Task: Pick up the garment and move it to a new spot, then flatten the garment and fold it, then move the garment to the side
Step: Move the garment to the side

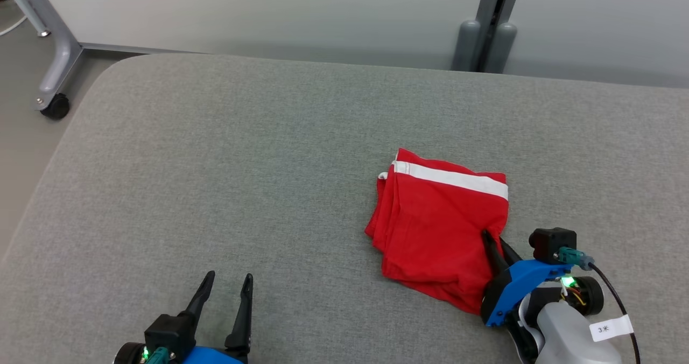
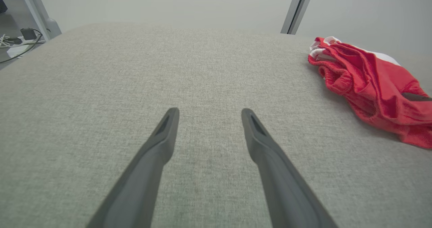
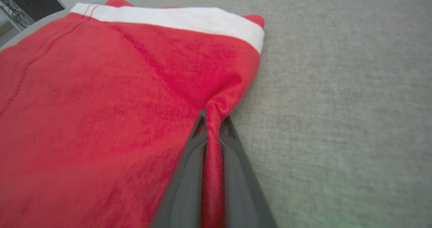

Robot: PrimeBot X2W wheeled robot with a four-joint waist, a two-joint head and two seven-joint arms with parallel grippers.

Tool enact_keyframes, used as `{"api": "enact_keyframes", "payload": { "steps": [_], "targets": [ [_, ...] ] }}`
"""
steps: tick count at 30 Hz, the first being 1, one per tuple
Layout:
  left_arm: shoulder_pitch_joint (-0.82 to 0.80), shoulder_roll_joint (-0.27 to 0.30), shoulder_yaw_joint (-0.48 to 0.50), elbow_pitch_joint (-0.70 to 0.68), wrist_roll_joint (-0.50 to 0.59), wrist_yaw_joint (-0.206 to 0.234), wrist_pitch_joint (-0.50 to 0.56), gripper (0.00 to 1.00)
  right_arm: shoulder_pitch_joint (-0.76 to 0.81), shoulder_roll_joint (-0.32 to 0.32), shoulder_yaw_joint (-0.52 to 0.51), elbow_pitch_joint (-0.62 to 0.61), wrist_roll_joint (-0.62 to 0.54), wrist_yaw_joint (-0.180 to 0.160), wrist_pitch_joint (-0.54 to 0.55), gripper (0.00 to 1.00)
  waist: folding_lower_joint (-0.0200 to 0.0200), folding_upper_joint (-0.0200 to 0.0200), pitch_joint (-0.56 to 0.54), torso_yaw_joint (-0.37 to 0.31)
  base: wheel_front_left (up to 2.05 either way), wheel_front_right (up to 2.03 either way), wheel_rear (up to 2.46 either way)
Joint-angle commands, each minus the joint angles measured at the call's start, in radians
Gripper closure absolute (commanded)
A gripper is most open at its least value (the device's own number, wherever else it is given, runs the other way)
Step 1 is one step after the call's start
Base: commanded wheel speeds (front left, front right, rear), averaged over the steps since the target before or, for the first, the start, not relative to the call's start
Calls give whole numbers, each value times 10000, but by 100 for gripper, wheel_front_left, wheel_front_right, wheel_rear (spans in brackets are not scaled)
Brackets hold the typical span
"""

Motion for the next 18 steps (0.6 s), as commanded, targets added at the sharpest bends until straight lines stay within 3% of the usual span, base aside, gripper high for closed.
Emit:
{"api": "enact_keyframes", "payload": {
  "steps": [1,5,11,18],
  "targets": [
    [-12,35,123,1,-40,16,-24,0,348,109,-41,287,33,1,204,100,-1,0,-113,-219,0,0,0],
    [207,1,346,-133,46,16,-24,0,629,3,-660,-422,-383,-6,127,100,-1,0,-329,-939,0,0,0],
    [334,-9,144,-376,121,16,-25,0,1378,13,-827,-1006,-731,-14,155,100,-1,0,-400,-2633,0,0,0],
    [-37,172,-926,-775,25,16,-23,0,1824,21,-926,-1552,-817,-16,172,100,-1,0,-65,-4478,0,0,0]
  ]
}}
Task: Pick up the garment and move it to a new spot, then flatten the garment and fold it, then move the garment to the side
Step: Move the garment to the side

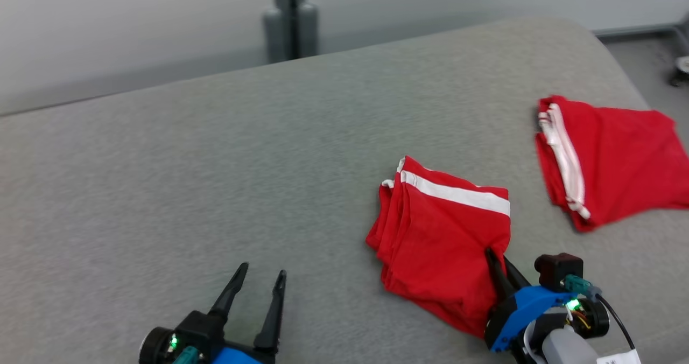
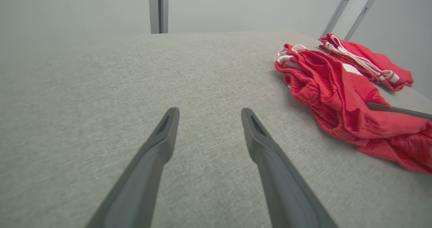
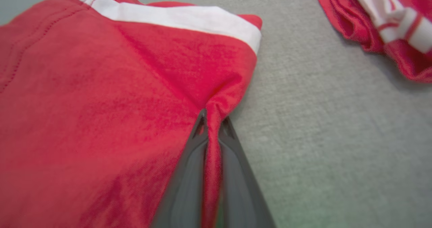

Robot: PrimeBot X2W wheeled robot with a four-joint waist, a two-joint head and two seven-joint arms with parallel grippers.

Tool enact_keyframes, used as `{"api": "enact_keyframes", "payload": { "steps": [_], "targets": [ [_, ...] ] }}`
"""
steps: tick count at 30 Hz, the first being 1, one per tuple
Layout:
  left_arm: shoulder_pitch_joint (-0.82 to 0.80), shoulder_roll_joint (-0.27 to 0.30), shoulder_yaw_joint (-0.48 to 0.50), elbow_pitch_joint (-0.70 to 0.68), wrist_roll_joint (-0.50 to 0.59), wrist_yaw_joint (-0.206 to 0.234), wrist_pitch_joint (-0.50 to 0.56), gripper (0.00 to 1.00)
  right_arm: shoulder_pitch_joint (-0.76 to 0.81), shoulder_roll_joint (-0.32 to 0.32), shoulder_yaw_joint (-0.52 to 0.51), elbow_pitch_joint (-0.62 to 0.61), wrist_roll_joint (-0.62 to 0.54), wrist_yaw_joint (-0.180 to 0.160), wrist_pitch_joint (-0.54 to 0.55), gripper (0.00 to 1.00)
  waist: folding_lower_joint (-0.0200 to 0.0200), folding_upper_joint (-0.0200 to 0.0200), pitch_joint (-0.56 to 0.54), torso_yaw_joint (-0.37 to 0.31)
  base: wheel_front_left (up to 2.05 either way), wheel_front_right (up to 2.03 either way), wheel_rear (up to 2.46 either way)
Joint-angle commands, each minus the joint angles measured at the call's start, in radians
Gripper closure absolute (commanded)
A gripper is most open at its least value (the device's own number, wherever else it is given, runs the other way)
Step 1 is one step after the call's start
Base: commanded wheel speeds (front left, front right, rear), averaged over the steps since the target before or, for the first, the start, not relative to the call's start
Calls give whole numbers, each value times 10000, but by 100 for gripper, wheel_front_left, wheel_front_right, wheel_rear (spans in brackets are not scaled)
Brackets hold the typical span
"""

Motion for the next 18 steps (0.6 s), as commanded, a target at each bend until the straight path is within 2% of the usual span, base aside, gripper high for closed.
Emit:
{"api": "enact_keyframes", "payload": {
  "steps": [1,6,10,14,18],
  "targets": [
    [-179,133,-320,-132,-69,16,-25,0,459,-137,-6,106,3,-52,145,100,0,-1,-288,-746,0,0,0],
    [-331,364,-1073,-466,-288,16,-27,0,522,-109,-23,-247,30,-38,114,100,0,-1,-99,-1580,0,0,0],
    [-364,598,-1509,-580,-331,16,-25,0,432,-104,10,-491,-51,-37,84,100,0,-1,45,-1997,0,0,0],
    [-363,739,-1506,-552,-342,16,-25,0,92,-92,15,-671,-279,-30,83,100,0,-1,224,-2171,0,0,0],
    [-345,930,-1459,-503,-321,16,-25,0,-497,-94,-224,-873,-1139,-30,82,100,0,-1,409,-2121,0,0,0]
  ]
}}
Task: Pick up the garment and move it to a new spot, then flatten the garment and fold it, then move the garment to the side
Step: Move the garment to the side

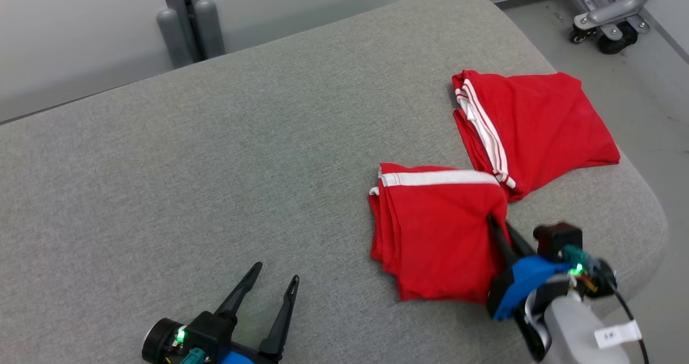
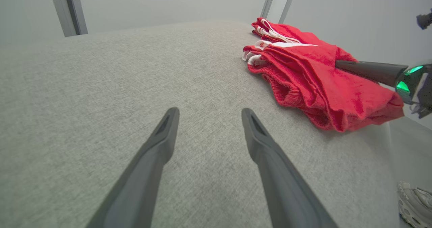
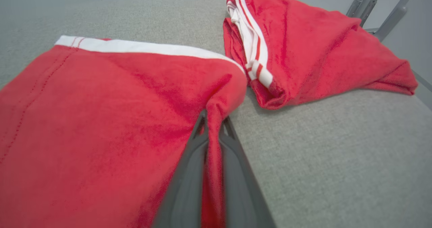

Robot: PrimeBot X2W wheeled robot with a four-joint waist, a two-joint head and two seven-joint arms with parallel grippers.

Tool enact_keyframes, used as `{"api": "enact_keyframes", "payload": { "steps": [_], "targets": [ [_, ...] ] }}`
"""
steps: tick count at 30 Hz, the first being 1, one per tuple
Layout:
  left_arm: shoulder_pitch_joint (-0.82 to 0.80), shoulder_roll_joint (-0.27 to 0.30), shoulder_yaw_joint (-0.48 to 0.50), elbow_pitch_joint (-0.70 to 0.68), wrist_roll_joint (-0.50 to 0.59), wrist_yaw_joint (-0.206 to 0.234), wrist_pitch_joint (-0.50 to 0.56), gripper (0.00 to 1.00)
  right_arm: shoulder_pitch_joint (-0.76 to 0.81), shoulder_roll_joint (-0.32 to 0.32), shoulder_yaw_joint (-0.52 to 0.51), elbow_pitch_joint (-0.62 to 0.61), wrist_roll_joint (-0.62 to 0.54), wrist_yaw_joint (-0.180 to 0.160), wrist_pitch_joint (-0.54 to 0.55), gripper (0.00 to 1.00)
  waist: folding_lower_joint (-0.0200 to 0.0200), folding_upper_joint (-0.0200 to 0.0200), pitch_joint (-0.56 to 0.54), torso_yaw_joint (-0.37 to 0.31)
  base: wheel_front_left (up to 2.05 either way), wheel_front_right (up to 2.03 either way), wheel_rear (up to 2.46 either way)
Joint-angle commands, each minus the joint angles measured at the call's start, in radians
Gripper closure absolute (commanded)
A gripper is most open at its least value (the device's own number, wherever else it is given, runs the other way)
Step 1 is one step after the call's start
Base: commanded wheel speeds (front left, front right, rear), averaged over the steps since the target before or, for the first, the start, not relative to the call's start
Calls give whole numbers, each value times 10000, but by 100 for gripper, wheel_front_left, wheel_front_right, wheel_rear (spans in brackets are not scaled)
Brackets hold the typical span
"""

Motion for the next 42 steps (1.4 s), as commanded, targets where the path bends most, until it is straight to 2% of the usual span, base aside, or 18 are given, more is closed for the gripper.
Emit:
{"api": "enact_keyframes", "payload": {
  "steps": [1,6,11,17,18,19,20,21,26,30,32,35,40,42],
  "targets": [
    [-58,174,18,23,45,16,-27,0,-493,-38,-267,-175,-577,-4,0,100,0,0,94,88,0,0,0],
    [-67,341,177,49,-11,16,-25,0,-1548,-130,-1524,-466,-2607,-5,286,100,0,0,233,405,0,0,0],
    [-99,413,175,9,-99,16,-25,0,-2276,-822,-2776,-1043,-4227,-5,1289,100,0,0,422,822,0,0,0],
    [-362,580,52,-61,-179,16,-27,0,-2389,-1280,-4530,-1980,-5659,-8,2411,100,0,0,770,1322,0,0,0],
    [-399,608,38,-66,-199,16,-25,0,-2340,-1319,-4887,-2176,-5853,-8,2520,89,0,0,822,1399,0,0,0],
    [-446,635,37,-65,-202,16,-25,0,-2284,-1306,-5235,-2376,-6066,-8,2617,44,0,0,858,1464,0,0,0],
    [-446,635,37,-65,-202,16,-25,0,-2284,-1306,-5235,-2376,-6066,-8,2617,44,0,0,858,1464,0,0,0],
    [-475,648,37,-64,-211,16,-27,0,-2238,-1189,-5609,-2584,-6230,-8,2680,0,0,0,884,1522,0,0,0],
    [-524,681,121,-27,-271,16,-25,0,-2211,-545,-7229,-3633,-6916,-5,2308,0,0,0,897,1681,0,0,0],
    [-458,593,309,48,-260,16,-27,0,-2253,-121,-7236,-3693,-6825,-5,1387,0,0,0,764,1703,0,0,0],
    [-440,539,469,93,-240,16,-25,0,-2241,-46,-6947,-3509,-6625,-5,880,0,0,0,679,1708,0,0,0],
    [-447,437,713,180,-189,16,-25,0,-2177,-18,-6096,-2780,-5604,-4,338,0,0,0,520,1783,0,0,0],
    [-519,193,1285,350,-61,16,-27,0,-1746,-21,-4195,-1868,-3930,-4,1,0,0,0,221,2047,0,0,0],
    [-532,78,1602,428,22,16,-25,0,-1531,-40,-3476,-2062,-3130,-5,-15,0,0,0,113,2194,0,0,0]
  ]
}}
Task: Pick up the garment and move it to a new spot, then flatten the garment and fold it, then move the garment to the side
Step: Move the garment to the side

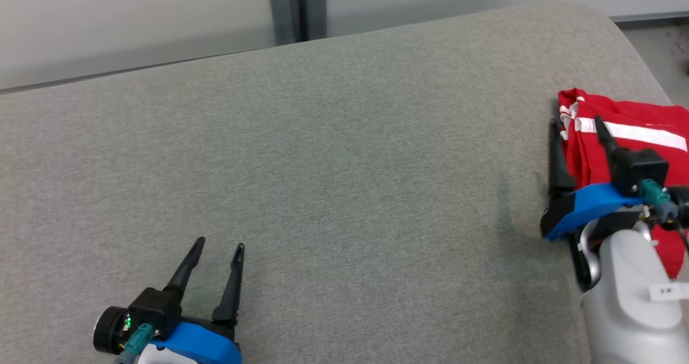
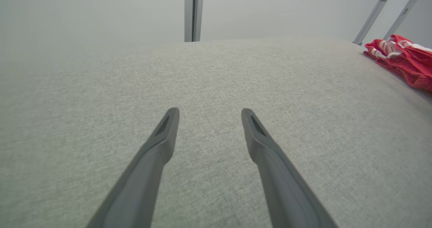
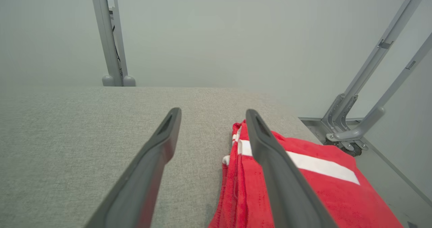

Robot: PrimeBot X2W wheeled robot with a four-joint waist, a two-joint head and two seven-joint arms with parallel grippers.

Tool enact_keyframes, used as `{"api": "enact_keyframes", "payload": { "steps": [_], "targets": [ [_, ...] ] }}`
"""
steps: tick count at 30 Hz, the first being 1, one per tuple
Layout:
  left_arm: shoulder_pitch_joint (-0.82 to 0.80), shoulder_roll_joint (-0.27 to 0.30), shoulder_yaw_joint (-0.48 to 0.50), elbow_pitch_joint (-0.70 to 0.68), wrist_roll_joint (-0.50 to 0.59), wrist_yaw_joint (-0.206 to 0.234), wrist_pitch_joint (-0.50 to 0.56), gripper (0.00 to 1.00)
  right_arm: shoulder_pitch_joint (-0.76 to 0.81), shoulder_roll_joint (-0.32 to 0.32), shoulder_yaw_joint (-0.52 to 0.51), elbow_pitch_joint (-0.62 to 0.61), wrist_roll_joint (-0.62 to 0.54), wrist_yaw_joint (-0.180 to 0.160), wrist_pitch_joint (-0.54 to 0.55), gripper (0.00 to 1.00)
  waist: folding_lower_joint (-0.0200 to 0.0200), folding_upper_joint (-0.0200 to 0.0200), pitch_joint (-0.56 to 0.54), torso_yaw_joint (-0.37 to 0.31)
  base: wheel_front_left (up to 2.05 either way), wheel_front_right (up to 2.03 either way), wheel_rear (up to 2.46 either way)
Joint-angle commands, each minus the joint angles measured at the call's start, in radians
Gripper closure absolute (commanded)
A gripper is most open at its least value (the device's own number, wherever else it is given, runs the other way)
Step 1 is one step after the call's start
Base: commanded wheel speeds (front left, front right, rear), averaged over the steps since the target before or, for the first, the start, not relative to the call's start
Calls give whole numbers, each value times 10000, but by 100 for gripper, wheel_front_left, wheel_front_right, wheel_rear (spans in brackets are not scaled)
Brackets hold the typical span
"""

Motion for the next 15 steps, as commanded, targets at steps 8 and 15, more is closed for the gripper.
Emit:
{"api": "enact_keyframes", "payload": {
  "steps": [8,15],
  "targets": [
    [108,-462,1231,431,241,16,-27,0,2027,-45,1959,-1023,2253,-5,-47,0,0,0,-471,696,0,0,0],
    [379,-833,1992,612,484,16,-27,0,3159,-33,2668,-1222,2975,-5,-49,0,0,0,-849,1118,0,0,0]
  ]
}}
